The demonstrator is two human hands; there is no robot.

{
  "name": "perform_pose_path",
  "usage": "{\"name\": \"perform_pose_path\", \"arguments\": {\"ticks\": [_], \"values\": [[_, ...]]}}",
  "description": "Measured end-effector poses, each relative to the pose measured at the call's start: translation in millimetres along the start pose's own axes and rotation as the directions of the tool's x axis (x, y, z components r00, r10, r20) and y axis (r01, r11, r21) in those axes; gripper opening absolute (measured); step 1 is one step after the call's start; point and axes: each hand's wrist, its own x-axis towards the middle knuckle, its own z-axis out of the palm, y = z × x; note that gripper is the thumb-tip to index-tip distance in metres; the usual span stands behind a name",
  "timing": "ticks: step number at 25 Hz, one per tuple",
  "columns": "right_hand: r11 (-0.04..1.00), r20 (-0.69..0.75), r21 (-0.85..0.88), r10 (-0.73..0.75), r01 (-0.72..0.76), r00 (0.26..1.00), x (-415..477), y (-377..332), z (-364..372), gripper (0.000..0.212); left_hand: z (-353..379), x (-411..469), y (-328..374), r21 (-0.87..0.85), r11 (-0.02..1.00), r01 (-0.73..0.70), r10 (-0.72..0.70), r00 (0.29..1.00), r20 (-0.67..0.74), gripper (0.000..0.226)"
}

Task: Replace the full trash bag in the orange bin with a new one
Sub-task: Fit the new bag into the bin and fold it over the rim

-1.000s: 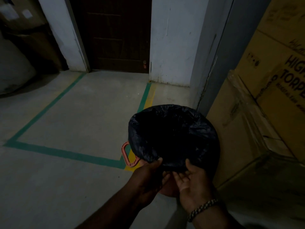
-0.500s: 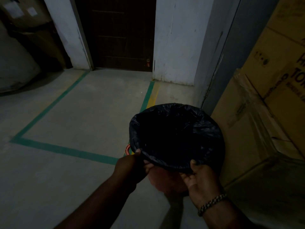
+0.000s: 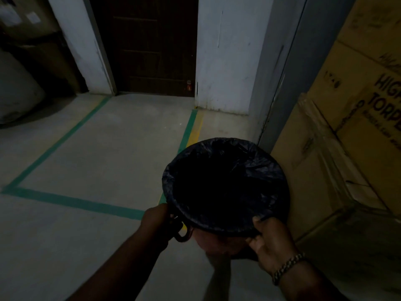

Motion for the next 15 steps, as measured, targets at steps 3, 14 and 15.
{"name": "perform_pose_path", "arguments": {"ticks": [3, 14, 15], "values": [[1.000, 0.013, -0.013, 0.011, -0.010, 1.000, 4, -4, -7, 0.042, 4, 3, 0, -0.128, 0.990, -0.054, 0.050, 0.998, -0.040, 0.013], [0.995, 0.008, -0.090, 0.052, -0.051, 0.999, 9, -12, -15, 0.071, -6, 2, 13, 0.109, 0.981, -0.159, 0.164, 0.986, -0.039, 0.022], [0.994, 0.002, -0.097, 0.043, -0.042, 0.999, 11, -12, -16, 0.073, -9, 6, 15, 0.105, 0.981, -0.165, 0.170, 0.984, -0.044, 0.032]]}}
